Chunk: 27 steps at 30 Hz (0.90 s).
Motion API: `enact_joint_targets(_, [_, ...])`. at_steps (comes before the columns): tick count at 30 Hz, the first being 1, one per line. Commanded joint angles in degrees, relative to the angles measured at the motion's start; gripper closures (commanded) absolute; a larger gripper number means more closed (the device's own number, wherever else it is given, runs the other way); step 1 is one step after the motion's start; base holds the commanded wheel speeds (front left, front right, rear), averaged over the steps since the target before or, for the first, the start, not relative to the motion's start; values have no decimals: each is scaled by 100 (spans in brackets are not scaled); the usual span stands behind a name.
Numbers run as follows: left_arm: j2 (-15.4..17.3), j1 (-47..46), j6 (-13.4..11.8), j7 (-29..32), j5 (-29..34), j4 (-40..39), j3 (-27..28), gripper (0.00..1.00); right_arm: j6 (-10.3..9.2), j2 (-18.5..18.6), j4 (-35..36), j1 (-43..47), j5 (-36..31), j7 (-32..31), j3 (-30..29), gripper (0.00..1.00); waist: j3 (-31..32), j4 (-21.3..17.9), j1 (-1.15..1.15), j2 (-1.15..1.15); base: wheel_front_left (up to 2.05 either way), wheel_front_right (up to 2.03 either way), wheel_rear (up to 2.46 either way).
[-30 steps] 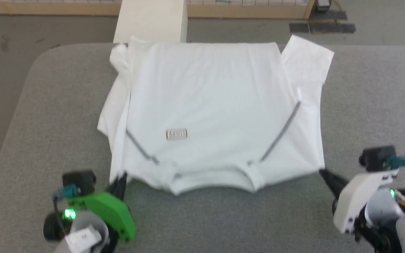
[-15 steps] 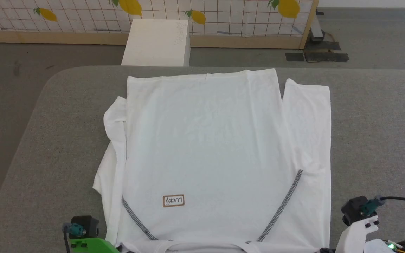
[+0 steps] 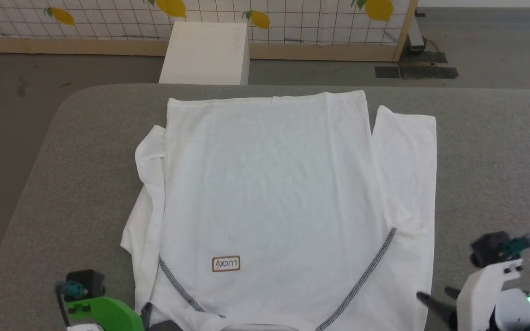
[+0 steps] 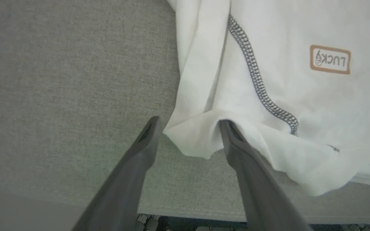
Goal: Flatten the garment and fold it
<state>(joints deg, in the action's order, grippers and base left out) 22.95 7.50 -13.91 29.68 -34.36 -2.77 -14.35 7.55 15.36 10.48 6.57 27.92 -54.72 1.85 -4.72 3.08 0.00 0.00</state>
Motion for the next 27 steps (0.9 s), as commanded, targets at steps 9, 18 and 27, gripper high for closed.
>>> enact_joint_targets(9, [199, -405, -311, -1016, 27, -811, 1006, 0, -6, -363, -335, -1758, -419, 959, -1362, 0, -470, -47, 0, 0, 0, 0, 0])
enact_joint_targets(18, [-66, -1015, 30, -3587, 573, -813, 1410, 0, -6, -360, -1975, -3951, -1912, 1332, -1929, 0, -1495, 175, 0, 0, 0, 0, 0])
enact_joint_targets(27, [-423, -1469, 404, -4453, 991, -529, 1369, 0, -6, -362, -3044, -5373, -2996, 984, -2277, 0, -2424, 499, 0, 0, 0, 0, 0])
